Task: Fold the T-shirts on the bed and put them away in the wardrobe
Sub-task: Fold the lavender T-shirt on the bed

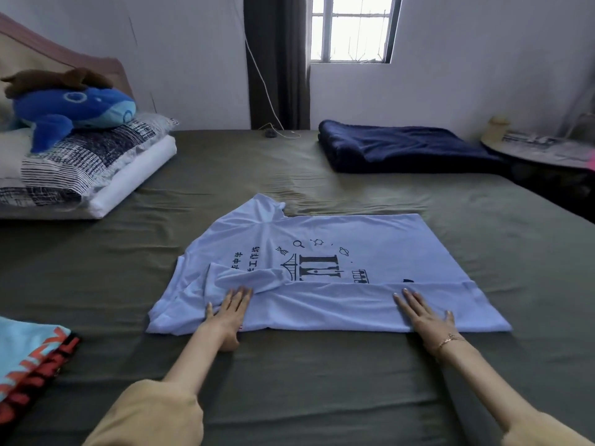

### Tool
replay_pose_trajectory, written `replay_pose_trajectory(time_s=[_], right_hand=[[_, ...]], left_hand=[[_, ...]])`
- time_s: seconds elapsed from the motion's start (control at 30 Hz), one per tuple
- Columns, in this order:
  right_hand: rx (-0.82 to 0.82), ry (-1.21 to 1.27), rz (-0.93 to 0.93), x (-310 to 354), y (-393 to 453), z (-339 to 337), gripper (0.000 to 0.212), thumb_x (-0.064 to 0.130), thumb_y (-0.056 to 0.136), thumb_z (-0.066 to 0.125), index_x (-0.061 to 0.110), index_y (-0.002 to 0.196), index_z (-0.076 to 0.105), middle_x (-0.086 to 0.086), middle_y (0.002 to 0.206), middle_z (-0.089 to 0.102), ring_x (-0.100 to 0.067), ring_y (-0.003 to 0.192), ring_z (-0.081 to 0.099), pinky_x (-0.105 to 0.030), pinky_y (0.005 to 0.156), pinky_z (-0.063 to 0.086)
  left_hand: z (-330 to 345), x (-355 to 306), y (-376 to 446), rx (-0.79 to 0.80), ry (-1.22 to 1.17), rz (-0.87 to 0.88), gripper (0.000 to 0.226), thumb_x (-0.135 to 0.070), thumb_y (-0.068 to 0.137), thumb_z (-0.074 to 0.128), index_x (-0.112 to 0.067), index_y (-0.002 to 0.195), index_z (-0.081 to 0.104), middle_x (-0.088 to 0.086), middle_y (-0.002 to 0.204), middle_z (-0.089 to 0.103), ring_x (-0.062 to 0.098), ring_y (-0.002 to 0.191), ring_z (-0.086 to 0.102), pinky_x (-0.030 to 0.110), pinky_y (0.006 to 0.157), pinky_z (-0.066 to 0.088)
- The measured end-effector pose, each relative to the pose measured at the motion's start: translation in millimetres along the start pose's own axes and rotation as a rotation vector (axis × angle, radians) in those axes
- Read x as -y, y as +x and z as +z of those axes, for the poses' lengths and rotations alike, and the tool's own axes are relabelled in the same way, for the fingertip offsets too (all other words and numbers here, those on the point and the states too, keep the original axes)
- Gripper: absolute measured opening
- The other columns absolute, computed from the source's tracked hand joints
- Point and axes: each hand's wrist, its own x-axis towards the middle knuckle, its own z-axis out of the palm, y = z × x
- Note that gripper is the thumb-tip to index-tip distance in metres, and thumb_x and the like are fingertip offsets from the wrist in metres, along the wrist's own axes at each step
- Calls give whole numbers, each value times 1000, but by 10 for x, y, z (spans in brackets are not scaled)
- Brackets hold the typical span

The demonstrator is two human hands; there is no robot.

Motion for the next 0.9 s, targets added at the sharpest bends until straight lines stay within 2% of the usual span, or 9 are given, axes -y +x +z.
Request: replay_pose_trajectory(time_s=[0.07,0.17,0.27,0.33,0.5,0.6,0.77,0.9], right_hand=[[-5,-9,11,19,3,41,76,21,100,36,35,137,-29,4,155,-22,-15,144,-16,-61,112,0],[-16,-30,39,60,-30,74,86,7,94,44,29,146,-21,4,155,-23,-19,145,-15,-59,110,4],[-43,-46,49,77,-73,54,99,-6,86,50,26,147,-21,5,155,-23,-20,145,-15,-57,111,7],[-15,-25,51,51,-102,51,97,-8,86,47,24,146,-22,6,155,-23,-20,145,-14,-55,112,7],[-22,7,25,-34,-206,140,100,-3,86,53,28,145,-21,6,155,-23,-18,145,-14,-53,114,7],[-13,-7,21,-39,-339,204,105,-7,83,55,27,146,-21,6,154,-24,-19,145,-14,-52,113,6],[-9,6,22,-34,-601,309,89,-1,92,44,32,146,-18,8,155,-21,-20,145,-13,-55,113,7],[-6,-7,17,-51,-854,344,92,-4,90,45,33,147,-17,9,155,-21,-22,145,-11,-56,112,7]], left_hand=[[-26,-61,10,15,34,-23,91,3,88,42,-16,146,-25,-2,154,-29,20,143,-22,53,114,2],[73,-192,4,-111,75,-90,78,7,93,33,-11,147,-20,2,156,-22,23,145,-15,54,115,9],[172,-200,-19,-186,97,-103,70,8,95,24,-10,148,-18,3,157,-20,24,146,-13,53,115,10],[185,-132,-65,-179,104,-78,75,11,93,27,-13,149,-18,1,157,-21,22,146,-13,53,115,8],[203,-29,-255,-142,105,-56,79,11,92,30,-16,148,-18,-1,157,-22,19,146,-14,53,116,8],[230,-42,-413,-107,92,-57,83,14,91,32,-18,149,-19,-1,156,-22,19,146,-14,53,116,8],[318,-98,-760,-52,65,-70,84,13,91,34,-20,149,-18,-3,157,-22,19,146,-14,53,116,8],[445,-160,-1089,-42,56,-84,84,13,91,33,-20,149,-18,-2,157,-22,20,146,-14,54,115,8]])
